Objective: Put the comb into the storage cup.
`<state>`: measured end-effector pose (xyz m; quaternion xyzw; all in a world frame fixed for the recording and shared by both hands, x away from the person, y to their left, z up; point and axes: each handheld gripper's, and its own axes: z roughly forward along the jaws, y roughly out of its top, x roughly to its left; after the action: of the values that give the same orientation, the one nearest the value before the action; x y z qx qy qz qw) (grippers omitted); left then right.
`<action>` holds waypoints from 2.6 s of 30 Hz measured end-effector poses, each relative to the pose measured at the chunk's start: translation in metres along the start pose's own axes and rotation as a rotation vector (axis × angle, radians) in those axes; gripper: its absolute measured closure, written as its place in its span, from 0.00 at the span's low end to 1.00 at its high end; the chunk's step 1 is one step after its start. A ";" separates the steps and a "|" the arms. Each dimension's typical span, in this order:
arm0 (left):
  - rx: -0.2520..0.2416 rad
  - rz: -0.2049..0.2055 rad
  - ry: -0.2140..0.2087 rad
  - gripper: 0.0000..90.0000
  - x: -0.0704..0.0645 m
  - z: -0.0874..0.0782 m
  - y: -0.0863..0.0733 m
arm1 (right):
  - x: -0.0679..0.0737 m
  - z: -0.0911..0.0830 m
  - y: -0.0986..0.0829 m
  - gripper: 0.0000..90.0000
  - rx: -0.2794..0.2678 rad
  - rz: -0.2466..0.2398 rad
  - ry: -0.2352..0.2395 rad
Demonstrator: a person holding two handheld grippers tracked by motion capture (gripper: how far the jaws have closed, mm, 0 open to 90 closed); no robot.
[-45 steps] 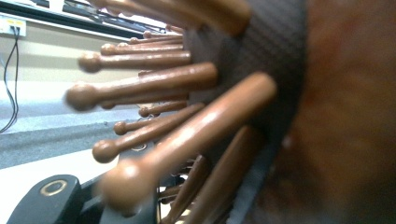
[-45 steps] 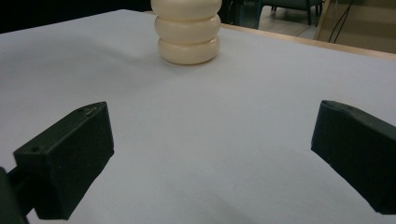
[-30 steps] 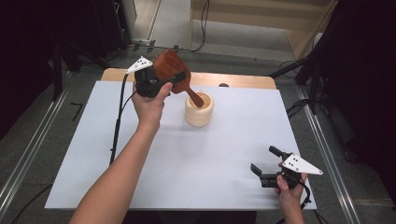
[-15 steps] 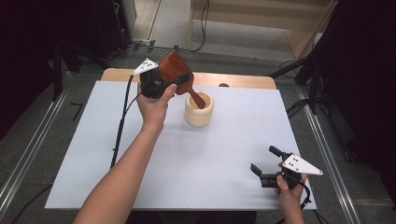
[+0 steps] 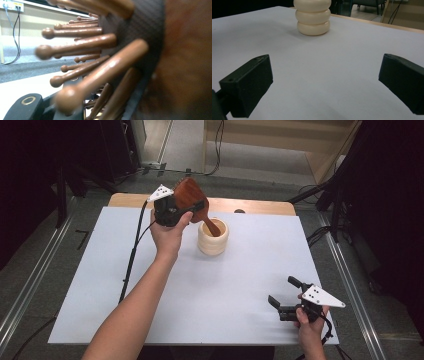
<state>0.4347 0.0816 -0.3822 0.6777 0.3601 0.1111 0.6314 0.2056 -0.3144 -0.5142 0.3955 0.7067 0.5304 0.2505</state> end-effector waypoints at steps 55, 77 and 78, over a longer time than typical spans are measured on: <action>0.089 -0.009 0.064 0.61 0.003 0.040 -0.043 | -0.001 0.001 0.000 0.00 -0.004 -0.003 0.004; 0.094 -0.028 0.060 0.50 0.011 0.038 -0.048 | -0.001 0.001 0.000 0.00 -0.003 -0.006 0.000; 0.095 -0.032 0.049 0.49 0.012 0.037 -0.048 | -0.001 0.001 0.000 0.00 -0.003 -0.006 0.002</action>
<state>0.4490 0.0572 -0.4378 0.6981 0.3910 0.1005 0.5913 0.2069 -0.3142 -0.5150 0.3925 0.7072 0.5312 0.2522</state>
